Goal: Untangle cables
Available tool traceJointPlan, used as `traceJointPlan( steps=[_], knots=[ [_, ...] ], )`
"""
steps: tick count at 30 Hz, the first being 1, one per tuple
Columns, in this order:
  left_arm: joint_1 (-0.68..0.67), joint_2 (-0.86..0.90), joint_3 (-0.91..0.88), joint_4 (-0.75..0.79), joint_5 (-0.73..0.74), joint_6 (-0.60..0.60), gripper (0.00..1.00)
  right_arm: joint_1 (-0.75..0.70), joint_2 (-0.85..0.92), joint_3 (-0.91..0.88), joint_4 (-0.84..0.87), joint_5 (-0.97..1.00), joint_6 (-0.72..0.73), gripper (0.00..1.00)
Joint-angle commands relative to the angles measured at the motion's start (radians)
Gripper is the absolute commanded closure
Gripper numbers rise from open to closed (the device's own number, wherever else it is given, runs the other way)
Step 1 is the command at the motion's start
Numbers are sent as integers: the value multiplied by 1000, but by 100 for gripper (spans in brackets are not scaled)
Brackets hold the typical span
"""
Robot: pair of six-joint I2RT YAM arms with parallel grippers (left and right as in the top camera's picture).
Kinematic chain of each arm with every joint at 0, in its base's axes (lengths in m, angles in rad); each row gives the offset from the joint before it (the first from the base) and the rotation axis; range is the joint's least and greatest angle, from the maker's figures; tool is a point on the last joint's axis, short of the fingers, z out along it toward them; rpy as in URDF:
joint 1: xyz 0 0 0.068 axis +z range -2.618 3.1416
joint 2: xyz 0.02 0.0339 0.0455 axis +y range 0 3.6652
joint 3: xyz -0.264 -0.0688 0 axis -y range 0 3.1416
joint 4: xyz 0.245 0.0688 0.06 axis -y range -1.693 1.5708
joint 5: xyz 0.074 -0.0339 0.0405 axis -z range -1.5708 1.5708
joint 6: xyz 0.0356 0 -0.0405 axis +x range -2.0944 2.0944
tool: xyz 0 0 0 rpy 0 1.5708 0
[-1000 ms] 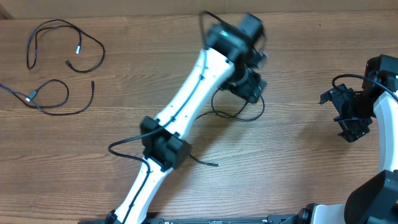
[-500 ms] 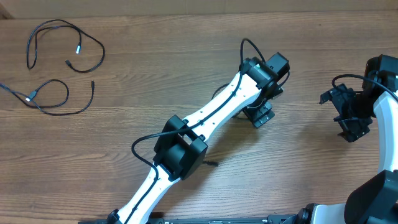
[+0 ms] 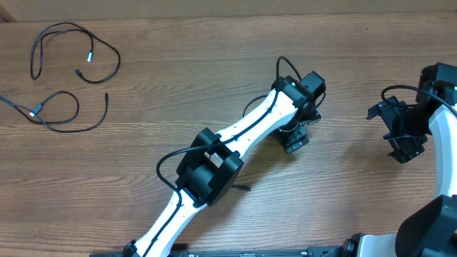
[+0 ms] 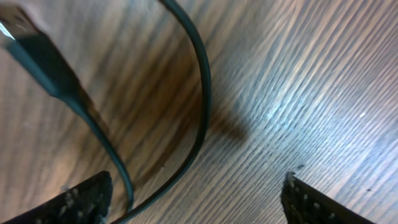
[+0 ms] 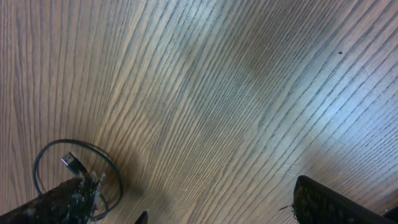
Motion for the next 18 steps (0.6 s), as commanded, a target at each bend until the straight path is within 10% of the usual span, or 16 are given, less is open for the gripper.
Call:
traceJointPlan(
  steps=[1, 18],
  knots=[
    [-10, -11, -26, 10, 18, 23, 17, -1, -4, 0, 2, 3, -7, 0],
    [-45, 15, -43, 79, -64, 33, 21, -1, -4, 0, 2, 3, -7, 0]
  ],
)
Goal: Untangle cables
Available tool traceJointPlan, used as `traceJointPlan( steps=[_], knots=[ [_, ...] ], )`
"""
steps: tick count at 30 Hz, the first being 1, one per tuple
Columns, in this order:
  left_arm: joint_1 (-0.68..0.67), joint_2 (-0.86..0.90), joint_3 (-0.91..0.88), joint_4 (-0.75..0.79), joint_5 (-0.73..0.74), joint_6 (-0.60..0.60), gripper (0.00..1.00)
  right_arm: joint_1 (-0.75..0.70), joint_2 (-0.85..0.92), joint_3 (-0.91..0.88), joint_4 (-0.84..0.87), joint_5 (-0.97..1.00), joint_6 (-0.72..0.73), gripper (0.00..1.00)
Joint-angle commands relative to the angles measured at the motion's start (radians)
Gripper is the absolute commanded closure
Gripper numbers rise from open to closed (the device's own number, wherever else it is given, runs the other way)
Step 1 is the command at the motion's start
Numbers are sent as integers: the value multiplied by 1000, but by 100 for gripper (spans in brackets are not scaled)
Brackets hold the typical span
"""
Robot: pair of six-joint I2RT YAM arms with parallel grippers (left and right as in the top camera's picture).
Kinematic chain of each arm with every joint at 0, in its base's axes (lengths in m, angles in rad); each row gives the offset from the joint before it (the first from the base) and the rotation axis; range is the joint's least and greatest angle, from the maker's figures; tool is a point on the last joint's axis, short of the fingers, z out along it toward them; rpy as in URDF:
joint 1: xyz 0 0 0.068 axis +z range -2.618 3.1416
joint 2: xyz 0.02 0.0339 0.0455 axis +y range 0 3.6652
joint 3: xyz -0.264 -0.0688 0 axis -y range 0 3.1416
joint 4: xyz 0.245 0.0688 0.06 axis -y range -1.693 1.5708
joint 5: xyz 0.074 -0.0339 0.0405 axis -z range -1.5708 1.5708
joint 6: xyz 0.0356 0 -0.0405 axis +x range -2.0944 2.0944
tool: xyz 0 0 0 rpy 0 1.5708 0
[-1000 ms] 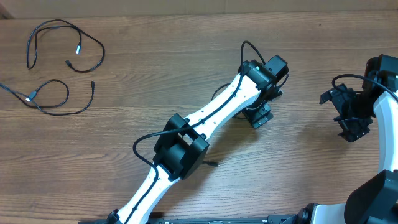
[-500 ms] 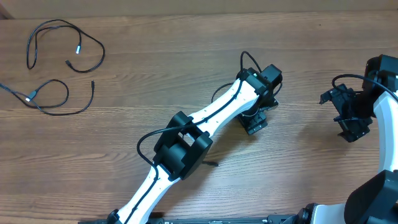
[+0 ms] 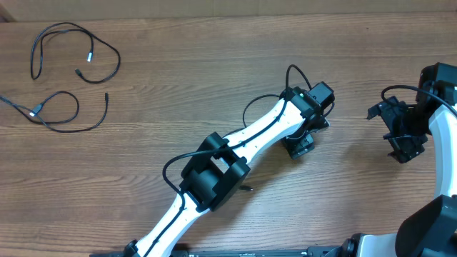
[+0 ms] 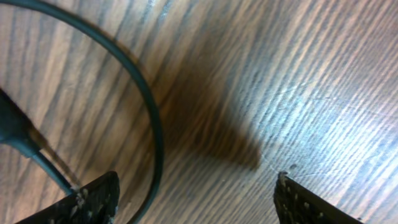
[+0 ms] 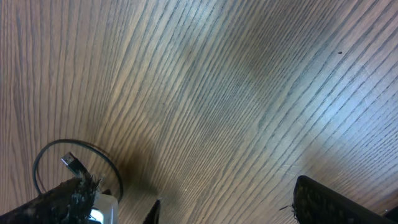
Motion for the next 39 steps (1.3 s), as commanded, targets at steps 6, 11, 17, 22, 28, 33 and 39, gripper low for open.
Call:
traceJointPlan(
  steps=[6, 11, 17, 22, 28, 33, 39],
  knots=[
    [5, 48, -6, -13, -100, 26, 24, -1, -4, 0, 2, 3, -7, 0],
    [7, 57, -6, -19, -102, 26, 38, -1, -4, 0, 2, 3, -7, 0],
    [10, 58, -6, -23, -101, 22, 90, -1, -4, 0, 2, 3, -7, 0],
    [10, 58, -5, -26, -109, -10, 96, -1, -4, 0, 2, 3, -7, 0],
    [14, 52, 111, -125, -184, -222, 96, -1, -4, 0, 2, 3, -7, 0],
    [30, 51, 387, -295, -190, -463, 96, -1, -4, 0, 2, 3, -7, 0],
    [66, 51, 762, -433, -85, -511, 96, -1, -4, 0, 2, 3, -7, 0]
  ],
)
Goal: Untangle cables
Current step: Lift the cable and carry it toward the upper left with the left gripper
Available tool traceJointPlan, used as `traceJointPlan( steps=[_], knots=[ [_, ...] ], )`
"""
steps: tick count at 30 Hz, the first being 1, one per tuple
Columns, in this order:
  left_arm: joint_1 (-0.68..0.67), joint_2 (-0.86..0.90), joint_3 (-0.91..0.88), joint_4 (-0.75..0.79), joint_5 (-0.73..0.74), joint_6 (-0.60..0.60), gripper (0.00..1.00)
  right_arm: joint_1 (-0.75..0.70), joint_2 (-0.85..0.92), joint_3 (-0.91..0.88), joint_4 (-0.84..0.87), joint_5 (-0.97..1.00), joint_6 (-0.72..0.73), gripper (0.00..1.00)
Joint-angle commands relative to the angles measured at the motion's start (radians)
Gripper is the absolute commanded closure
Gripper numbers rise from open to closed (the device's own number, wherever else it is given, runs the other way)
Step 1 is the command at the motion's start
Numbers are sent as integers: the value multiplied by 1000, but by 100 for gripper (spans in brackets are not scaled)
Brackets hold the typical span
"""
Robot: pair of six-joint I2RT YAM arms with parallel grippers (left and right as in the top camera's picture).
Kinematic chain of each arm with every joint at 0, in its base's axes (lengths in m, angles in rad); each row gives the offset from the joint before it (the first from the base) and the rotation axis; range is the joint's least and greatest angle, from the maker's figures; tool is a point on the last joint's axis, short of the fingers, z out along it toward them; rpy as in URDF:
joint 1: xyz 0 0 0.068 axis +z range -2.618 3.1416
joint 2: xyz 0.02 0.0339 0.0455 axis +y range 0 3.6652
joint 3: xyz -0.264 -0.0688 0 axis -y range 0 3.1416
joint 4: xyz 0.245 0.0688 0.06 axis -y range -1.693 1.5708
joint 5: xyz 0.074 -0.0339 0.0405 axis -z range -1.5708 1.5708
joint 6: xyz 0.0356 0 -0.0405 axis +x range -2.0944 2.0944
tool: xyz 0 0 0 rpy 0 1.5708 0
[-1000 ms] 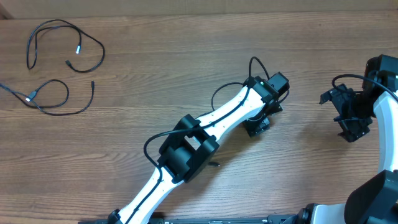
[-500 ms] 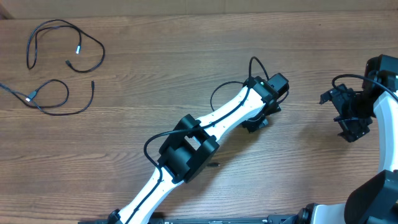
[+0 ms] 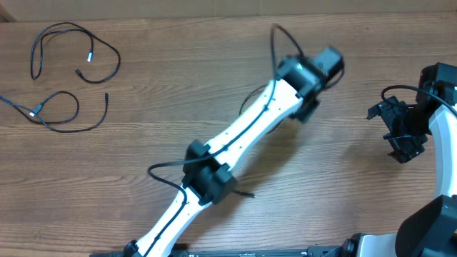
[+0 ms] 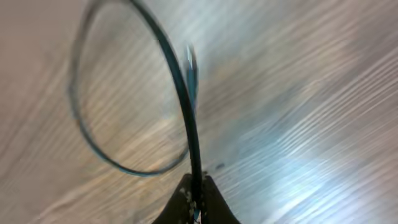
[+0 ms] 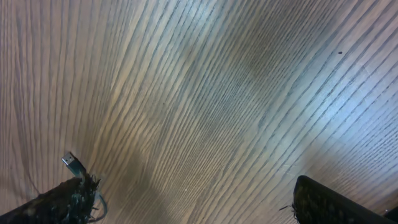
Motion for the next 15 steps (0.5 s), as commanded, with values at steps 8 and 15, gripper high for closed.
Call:
traceJointPlan(
  steps=[8, 15],
  knots=[
    [153, -61, 398, -82, 444, -227, 96, -1, -4, 0, 2, 3, -7, 0],
    [298, -157, 398, -51, 733, -262, 96, -1, -4, 0, 2, 3, -7, 0]
  ],
)
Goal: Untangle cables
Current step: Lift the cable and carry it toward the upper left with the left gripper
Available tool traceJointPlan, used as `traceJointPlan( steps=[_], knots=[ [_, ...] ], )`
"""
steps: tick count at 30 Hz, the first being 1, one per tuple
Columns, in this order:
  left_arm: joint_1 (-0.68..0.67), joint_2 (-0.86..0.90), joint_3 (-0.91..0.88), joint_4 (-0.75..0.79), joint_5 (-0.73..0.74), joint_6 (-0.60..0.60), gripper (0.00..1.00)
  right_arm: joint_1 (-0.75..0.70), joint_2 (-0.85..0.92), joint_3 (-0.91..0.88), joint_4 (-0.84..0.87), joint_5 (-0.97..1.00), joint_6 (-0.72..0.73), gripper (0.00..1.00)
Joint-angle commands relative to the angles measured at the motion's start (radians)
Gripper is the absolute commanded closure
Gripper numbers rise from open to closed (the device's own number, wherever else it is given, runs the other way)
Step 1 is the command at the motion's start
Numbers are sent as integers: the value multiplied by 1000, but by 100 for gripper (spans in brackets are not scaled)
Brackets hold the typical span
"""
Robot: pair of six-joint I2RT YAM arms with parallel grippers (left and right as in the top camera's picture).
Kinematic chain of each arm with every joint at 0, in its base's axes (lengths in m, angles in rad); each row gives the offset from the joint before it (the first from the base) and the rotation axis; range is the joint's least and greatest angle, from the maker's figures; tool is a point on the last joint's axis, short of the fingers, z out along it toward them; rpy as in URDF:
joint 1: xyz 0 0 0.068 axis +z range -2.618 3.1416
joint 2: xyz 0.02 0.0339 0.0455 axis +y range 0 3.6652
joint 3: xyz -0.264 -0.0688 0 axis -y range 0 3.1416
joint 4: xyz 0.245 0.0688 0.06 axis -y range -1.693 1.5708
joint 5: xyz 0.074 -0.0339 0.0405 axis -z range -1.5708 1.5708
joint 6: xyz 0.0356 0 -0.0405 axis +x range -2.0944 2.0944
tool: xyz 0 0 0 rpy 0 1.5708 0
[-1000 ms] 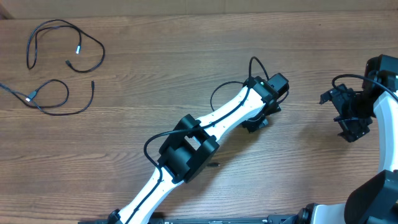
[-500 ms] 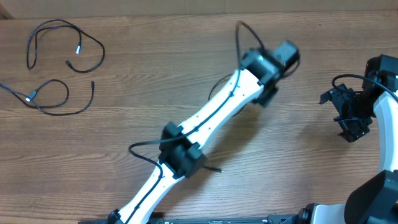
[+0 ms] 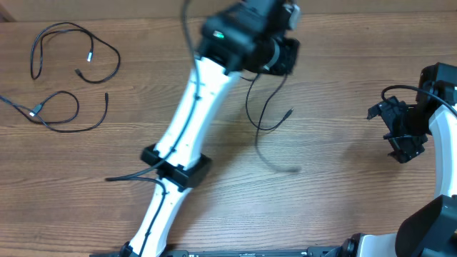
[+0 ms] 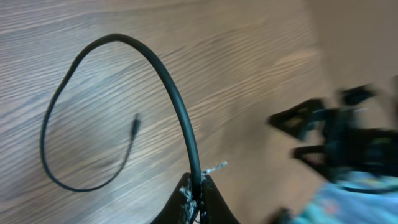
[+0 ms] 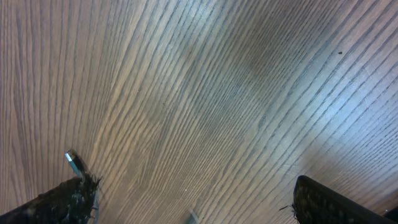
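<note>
My left gripper [image 3: 277, 51] is raised high over the far middle of the table and is shut on a thin black cable [image 3: 250, 107]. The cable hangs below it in a loop, its small plug end [image 3: 288, 112] dangling free. In the left wrist view the cable [image 4: 168, 81] arcs out from the closed gripper [image 4: 198, 190], and a silver plug tip [image 4: 214, 167] shows beside the jaws. Two more black cables [image 3: 71, 53] [image 3: 61, 114] lie apart at the far left. My right gripper [image 3: 403, 135] stands open at the right, nothing between its fingers [image 5: 336, 202].
The wooden table [image 3: 343, 193] carries the lifted cable's shadow near the middle. A small silver plug [image 5: 73, 160] shows by the right gripper's left finger in the right wrist view. The left arm stretches diagonally from the front edge to the far middle.
My left gripper, still shut on the cable, is now higher and further left and back. The cable hangs free of the table in a loop. The right arm has not moved.
My left gripper stood open low over the table with the cable loop between its fingers, and stayed so a moment later. Then it was shut on the cable and lifted. Now it holds the cable high, away from the two cables at the left.
</note>
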Motion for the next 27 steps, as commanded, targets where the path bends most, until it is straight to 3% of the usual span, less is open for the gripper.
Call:
traceJointPlan(
  steps=[1, 4, 9, 16, 27],
  knots=[
    [74, -91, 24, 9, 248, -106, 96, -1, -4, 0, 2, 3, -6, 0],
    [145, -126, 24, 1, 269, -291, 96, -1, -4, 0, 2, 3, -6, 0],
    [252, -188, 24, -73, 153, -439, 96, -1, -4, 0, 2, 3, -6, 0],
    [350, -317, 24, -98, 99, -423, 96, -1, -4, 0, 2, 3, -6, 0],
    [349, -440, 24, -98, 112, -352, 96, -1, -4, 0, 2, 3, -6, 0]
  ],
)
